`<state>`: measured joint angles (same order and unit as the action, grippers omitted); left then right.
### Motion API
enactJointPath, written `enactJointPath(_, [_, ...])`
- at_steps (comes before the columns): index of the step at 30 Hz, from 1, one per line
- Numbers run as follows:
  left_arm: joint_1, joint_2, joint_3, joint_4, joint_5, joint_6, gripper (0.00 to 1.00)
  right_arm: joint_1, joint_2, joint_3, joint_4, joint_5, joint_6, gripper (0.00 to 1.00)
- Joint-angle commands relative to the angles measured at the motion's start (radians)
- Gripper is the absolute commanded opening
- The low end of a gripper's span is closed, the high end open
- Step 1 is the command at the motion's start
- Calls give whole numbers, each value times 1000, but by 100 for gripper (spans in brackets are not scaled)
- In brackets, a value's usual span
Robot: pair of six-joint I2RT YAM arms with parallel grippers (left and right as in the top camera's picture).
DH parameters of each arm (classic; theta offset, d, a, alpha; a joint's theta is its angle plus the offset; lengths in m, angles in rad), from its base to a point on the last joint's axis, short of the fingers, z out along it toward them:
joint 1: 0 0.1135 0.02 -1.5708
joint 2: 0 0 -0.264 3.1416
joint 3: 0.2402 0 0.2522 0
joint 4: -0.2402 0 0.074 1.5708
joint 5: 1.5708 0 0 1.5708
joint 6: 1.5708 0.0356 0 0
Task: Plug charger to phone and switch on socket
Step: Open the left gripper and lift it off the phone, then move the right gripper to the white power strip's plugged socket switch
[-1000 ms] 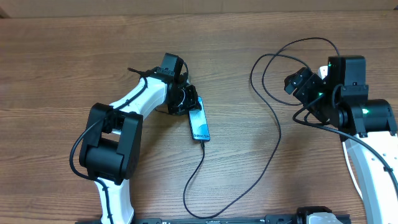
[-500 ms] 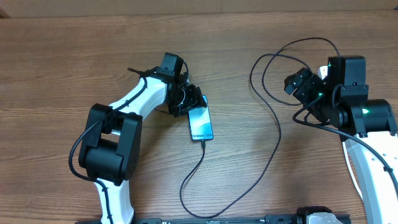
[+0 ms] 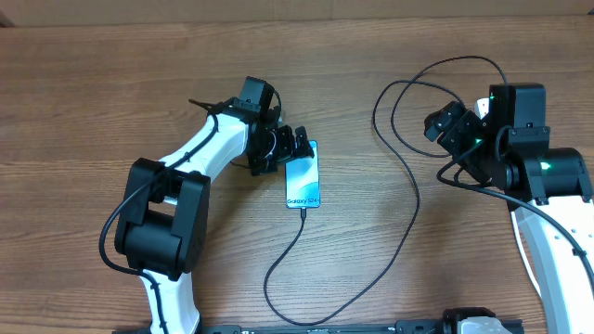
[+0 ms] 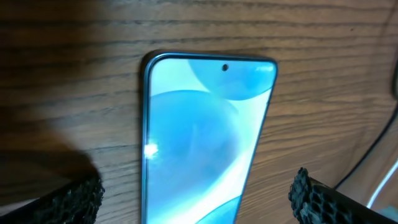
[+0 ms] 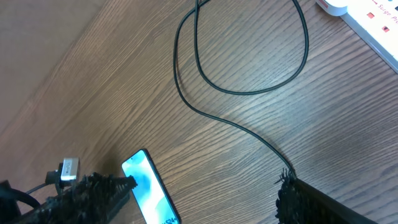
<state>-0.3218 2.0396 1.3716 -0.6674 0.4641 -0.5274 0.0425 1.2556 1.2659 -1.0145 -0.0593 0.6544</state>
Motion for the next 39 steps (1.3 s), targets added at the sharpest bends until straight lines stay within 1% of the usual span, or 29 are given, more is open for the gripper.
enactJointPath(1, [23,-31,61,-92,-158,87,100,-1,-8,7,-2,22,-13,88])
enactJointPath(2, [24,-40,77,-116,-202,89,100,-1,-8,7,-4,25,-13,88])
enactJointPath(3, [24,-67,122,-173,-281,113,100,-1,-8,7,-5,27,-13,88])
enactJointPath(4, [24,-85,150,-203,-315,132,100,-1,-8,7,-6,33,-13,88])
enactJointPath(5, [24,-141,236,-300,-406,174,100,-1,-7,7,-6,34,-13,88])
enactJointPath(7, [24,-241,362,-462,-544,177,100,-1,0,7,-8,34,-13,100])
enactJointPath(9, [24,-334,441,-576,-585,193,100,-1,8,6,-12,34,-13,100])
enactJointPath(12, [24,-450,475,-655,-586,195,100,-1,17,6,-12,33,-12,100])
enactJointPath(15, [24,-550,475,-680,-587,195,100,-1,21,6,-12,33,-12,100])
enactJointPath(19, [24,-626,475,-683,-586,195,100,-1,26,6,-13,33,-12,100])
enactJointPath(26, [24,-624,474,-683,-586,195,100,-1,26,6,-17,21,-13,100])
enactJointPath(30, [24,-612,474,-683,-586,195,100,-19,26,11,0,-8,-67,100])
enactJointPath(33, [24,-607,474,-683,-586,195,100,-97,47,36,-38,-84,-142,100])
enactJointPath(34, [24,-606,474,-683,-586,195,100,-150,72,68,-80,-116,-198,100])
enactJointPath(36, [24,-606,474,-683,-586,195,99,-210,108,113,-138,-135,-253,100])
enactJointPath(37, [24,-606,474,-683,-586,195,100,-293,172,193,-222,-146,-322,100])
enactJointPath(38, [24,-606,474,-683,-587,195,99,-325,202,229,-254,-147,-349,100])
enactJointPath(39, [24,-606,474,-683,-587,195,100,-377,257,296,-309,-157,-407,100])
